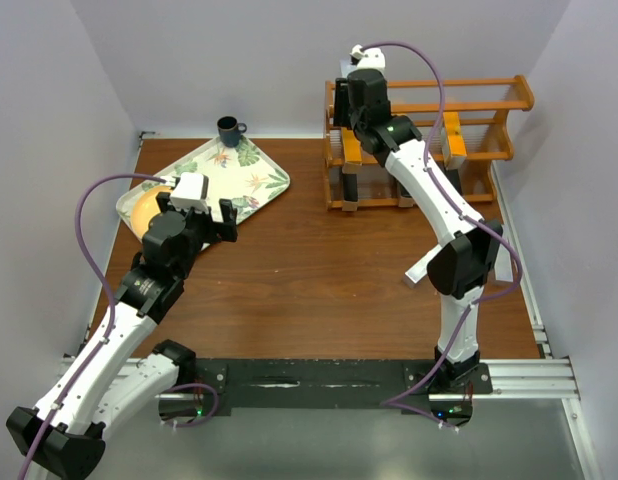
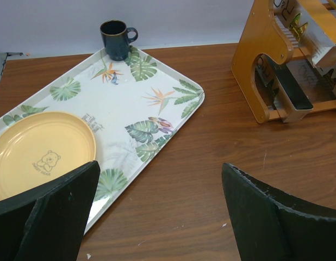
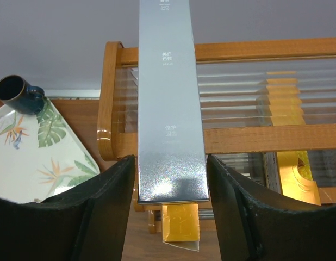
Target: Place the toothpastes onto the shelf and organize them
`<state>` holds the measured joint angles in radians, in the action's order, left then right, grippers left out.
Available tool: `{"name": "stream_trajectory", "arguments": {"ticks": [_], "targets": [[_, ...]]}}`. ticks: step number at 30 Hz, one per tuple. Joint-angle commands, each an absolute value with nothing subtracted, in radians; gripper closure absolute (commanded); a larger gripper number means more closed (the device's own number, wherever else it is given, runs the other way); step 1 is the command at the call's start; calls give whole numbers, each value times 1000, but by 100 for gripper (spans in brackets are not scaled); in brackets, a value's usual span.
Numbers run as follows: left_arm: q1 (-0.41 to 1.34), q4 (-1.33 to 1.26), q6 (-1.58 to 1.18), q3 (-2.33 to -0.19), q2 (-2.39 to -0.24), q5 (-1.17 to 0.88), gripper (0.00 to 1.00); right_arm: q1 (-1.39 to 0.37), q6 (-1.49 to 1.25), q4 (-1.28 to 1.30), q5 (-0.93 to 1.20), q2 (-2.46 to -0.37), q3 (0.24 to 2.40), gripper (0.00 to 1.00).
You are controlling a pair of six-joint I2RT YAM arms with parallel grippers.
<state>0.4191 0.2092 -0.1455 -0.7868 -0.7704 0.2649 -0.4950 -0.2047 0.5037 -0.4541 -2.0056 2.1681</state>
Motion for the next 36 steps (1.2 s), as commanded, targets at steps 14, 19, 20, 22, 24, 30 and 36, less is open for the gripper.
{"name": "stream_trajectory", "arguments": {"ticks": [14,19,20,22,24,30,36], "targets": [[413,175,-138,-773,-759,264,0,-489,-226,411,-422,-1867,2054,28],[413,176,-138,-773,-758,258,0,-489,-229,385,-437,-1772,1958,11],[413,176,-138,-773,-756,258,0,-488,-229,384,-446,-1750,1939,10],[413,176,-138,-773,-755,256,0,-489,-233,376,-459,-1688,1869,8],[413,179,-140,-773,-750,256,0,-491,-236,356,-485,-1635,1804,6],[416,181,-141,-773,-741,255,0,-489,-282,327,-575,-1389,1501,2],[422,178,-143,-772,-729,252,0,-488,-408,336,-661,-1159,1137,1]]}}
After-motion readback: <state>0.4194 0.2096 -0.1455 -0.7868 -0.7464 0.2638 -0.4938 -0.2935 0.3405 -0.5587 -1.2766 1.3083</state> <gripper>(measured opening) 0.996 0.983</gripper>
